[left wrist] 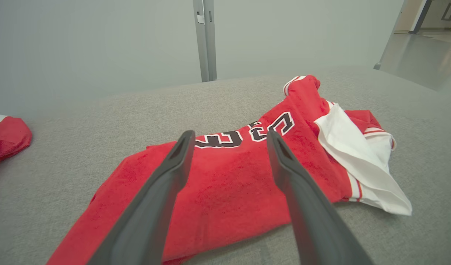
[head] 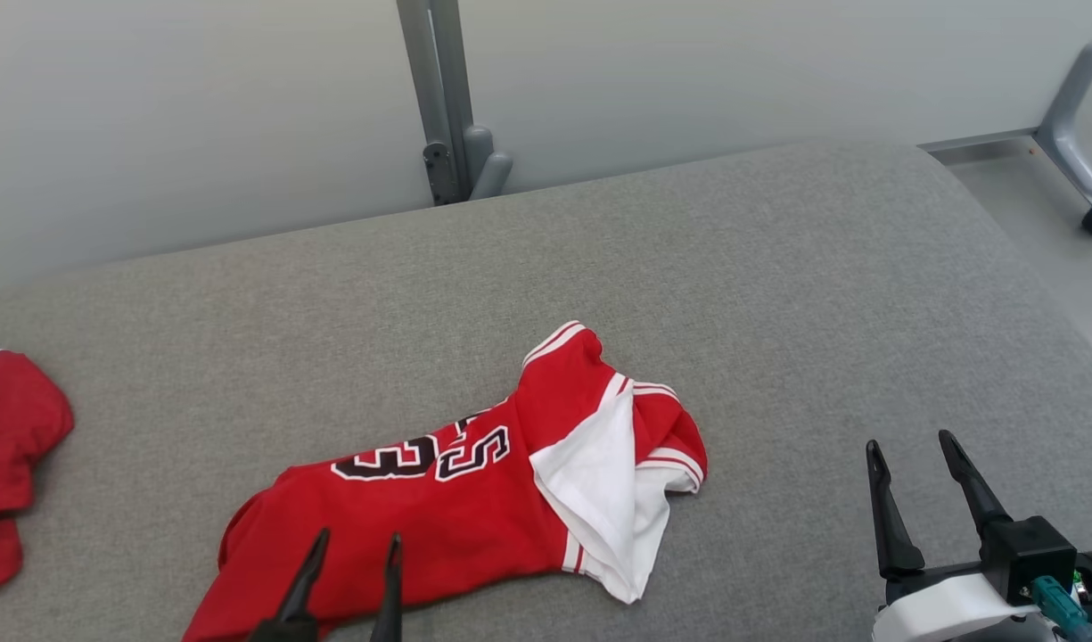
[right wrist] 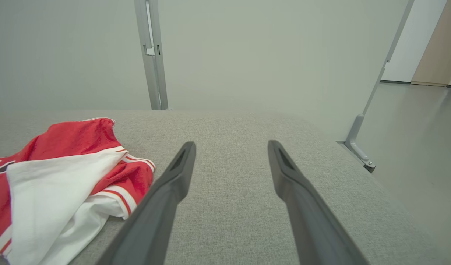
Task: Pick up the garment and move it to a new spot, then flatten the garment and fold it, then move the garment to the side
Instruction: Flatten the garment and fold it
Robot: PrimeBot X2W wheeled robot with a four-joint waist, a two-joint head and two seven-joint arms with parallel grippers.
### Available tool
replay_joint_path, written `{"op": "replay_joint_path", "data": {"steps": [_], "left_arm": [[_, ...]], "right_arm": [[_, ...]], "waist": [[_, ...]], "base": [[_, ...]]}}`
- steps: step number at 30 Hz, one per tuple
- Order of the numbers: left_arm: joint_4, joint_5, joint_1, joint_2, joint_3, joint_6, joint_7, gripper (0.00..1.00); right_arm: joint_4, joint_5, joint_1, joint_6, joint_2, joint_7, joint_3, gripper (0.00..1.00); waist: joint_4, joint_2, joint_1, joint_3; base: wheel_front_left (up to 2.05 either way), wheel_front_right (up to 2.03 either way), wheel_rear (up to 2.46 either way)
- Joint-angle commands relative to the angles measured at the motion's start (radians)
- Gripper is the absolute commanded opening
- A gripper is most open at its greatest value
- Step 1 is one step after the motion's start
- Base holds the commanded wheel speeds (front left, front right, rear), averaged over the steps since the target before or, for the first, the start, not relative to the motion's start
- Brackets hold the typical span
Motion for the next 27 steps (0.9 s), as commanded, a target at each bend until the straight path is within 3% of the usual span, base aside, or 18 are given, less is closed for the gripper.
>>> {"op": "replay_joint_path", "data": {"steps": [1, 14, 22, 27], "left_arm": [[-0.003, 0.012, 0.027, 0.003, 0.018, 0.004, -0.001, 1.00], [0.059, 0.071, 0.169, -0.027, 0.208, -0.025, 0.000, 1.00], [0.078, 0.107, 0.171, -0.075, 0.289, -0.074, -0.001, 1.00], [0.091, 0.115, 0.160, -0.082, 0.329, -0.100, -0.001, 1.00]], "right_arm": [[-0.003, -0.007, 0.018, 0.000, -0.002, -0.003, -0.001, 1.00], [0.003, -0.002, 0.040, 0.000, -0.002, -0.003, 0.006, 1.00], [0.006, -0.003, 0.036, 0.000, -0.003, -0.003, 0.016, 1.00], [-0.004, -0.020, 0.002, 0.000, -0.002, -0.003, 0.075, 1.00]], "waist": [[0.028, 0.0000, 0.0000, -0.026], [0.088, 0.0000, 0.0000, -0.064], [0.097, 0.0000, 0.0000, -0.059], [0.104, 0.0000, 0.0000, -0.048]], "base": [[0.00, 0.00, 0.00], [0.00, 0.00, 0.00], [0.00, 0.00, 0.00], [0.00, 0.00, 0.00]]}}
